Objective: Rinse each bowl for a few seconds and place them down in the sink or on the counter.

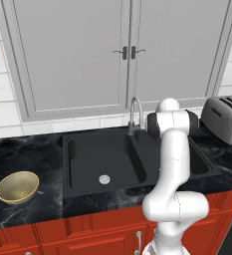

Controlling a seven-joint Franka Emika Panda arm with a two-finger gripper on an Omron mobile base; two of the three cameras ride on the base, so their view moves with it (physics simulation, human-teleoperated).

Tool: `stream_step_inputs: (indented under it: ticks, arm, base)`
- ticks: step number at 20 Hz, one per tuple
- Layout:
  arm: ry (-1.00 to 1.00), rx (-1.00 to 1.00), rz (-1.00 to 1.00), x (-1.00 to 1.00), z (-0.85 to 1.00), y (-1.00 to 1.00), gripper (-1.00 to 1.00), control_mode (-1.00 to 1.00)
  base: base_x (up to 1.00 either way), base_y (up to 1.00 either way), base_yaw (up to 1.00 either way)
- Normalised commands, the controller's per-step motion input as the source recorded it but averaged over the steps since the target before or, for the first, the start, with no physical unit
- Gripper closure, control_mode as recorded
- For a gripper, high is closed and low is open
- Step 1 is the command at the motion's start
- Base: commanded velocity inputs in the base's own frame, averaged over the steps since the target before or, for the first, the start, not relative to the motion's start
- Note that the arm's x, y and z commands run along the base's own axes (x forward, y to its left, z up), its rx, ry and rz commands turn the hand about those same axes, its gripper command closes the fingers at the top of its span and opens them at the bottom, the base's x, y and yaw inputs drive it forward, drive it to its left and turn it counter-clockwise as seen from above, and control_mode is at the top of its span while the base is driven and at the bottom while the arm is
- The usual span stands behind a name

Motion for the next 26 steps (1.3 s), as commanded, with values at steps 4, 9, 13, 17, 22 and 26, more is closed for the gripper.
stream_step_inputs:
  ticks: [4,9,13,17,22,26]
  arm:
    - [0.07,0.09,-0.06,0.00,-0.24,-0.72,1.00,-1.00]
    - [0.08,0.09,-0.06,0.00,-0.29,-0.70,1.00,-1.00]
    - [0.11,0.08,-0.05,0.00,-0.34,-0.62,1.00,-1.00]
    - [0.07,0.01,0.00,0.00,-0.30,-0.37,1.00,-1.00]
    - [0.04,0.00,0.00,-0.08,-0.20,-0.25,1.00,-1.00]
    - [0.00,0.05,0.00,-0.13,0.16,-0.31,1.00,-1.00]
  base:
    - [0.00,0.00,0.00]
    - [0.00,0.00,0.00]
    - [0.00,0.00,0.00]
    - [0.00,0.00,0.00]
    - [0.00,0.00,0.00]
    - [0.00,0.00,0.00]
